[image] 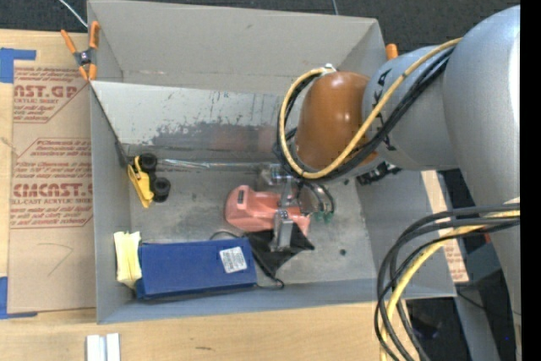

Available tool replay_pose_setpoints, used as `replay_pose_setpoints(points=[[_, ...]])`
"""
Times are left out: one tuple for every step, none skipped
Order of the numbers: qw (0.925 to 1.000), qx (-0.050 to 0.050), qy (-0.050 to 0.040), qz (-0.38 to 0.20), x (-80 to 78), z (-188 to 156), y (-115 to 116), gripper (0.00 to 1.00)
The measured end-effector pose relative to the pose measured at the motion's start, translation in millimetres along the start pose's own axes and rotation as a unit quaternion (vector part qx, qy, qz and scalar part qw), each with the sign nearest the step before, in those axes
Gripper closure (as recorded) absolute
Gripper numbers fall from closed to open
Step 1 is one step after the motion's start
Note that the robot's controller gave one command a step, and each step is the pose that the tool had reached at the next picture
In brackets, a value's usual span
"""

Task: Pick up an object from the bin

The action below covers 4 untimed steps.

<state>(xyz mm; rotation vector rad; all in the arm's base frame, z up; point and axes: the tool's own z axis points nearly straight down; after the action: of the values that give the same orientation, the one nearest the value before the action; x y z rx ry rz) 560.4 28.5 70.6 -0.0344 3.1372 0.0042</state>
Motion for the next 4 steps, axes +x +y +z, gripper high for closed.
replay_pose_setpoints(points=[[0.9924, -0.006, -0.0117, -0.122, 44.6, -0.1, -29.8, 0.0], [0.9998, -0.002, -0.0012, -0.018, 23.8, 0.6, 36.2, 0.0], [0.9673, -0.004, -0.0222, -0.253, 68.7, -1.6, -26.2, 1.0], [0.9673, -0.004, -0.0221, -0.253, 68.7, -1.6, -26.2, 1.0]])
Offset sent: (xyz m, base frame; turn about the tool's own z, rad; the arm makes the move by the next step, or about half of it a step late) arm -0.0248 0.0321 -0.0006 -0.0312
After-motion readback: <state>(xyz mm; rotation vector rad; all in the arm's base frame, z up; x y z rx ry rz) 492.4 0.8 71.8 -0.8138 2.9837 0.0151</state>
